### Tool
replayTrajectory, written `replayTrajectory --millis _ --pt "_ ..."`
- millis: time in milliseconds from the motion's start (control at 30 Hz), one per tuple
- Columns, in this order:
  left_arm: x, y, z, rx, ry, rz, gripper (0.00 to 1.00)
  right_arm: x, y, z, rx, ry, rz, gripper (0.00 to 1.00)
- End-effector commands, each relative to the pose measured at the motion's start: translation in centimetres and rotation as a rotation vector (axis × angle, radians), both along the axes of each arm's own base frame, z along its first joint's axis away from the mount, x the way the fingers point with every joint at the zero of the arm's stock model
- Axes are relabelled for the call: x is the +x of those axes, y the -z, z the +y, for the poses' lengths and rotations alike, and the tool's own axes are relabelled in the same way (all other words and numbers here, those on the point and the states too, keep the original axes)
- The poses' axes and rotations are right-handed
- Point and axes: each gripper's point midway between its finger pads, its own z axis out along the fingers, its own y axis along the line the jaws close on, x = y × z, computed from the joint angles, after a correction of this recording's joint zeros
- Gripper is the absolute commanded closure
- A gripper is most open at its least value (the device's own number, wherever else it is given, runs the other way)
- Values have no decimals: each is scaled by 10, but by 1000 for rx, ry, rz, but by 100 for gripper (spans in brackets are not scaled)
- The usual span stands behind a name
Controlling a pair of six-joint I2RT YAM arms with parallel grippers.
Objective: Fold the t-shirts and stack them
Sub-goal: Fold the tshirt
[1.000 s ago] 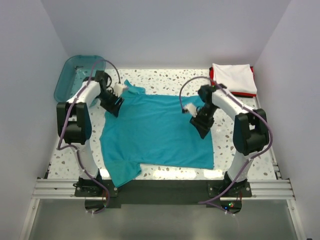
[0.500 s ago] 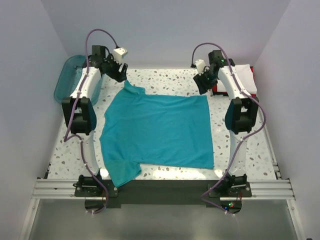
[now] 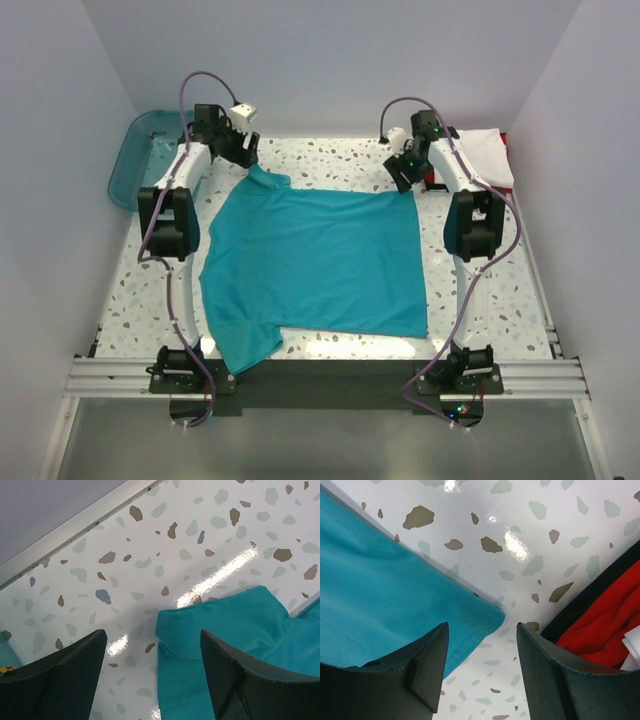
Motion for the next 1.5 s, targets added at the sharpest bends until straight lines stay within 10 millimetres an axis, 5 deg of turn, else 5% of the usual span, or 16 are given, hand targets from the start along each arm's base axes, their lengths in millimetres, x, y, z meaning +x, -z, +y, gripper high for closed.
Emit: replayTrajectory --millis 0,233,433,867,1000,1100,1200,1333,1467 --pt "24 -16 11 10 -42 -87 19 10 3 -3 -12 -21 -27 40" --pt "30 -6 9 0 -39 -81 20 4 26 -6 -20 -33 22 48" --pt "26 5 3 -18 -13 -49 30 1 33 -8 -16 -43 43 59" --pt "32 8 0 -40 0 -63 72 -2 27 -7 -7 -76 45 83" --pt "33 4 -4 -55 11 -74 87 0 20 -7 -10 -82 31 100" --pt "34 -7 -7 -80 23 -94 100 0 14 -8 -13 -83 22 100" --pt "30 -28 -14 -145 55 -121 100 2 -1 -7 -10 -88 -13 100" --pt "25 -74 0 -189 66 -220 100 1 -23 -7 -10 -104 -59 100" --pt "13 -88 -1 -212 106 -226 100 -5 -32 -5 -4 -132 -65 100"
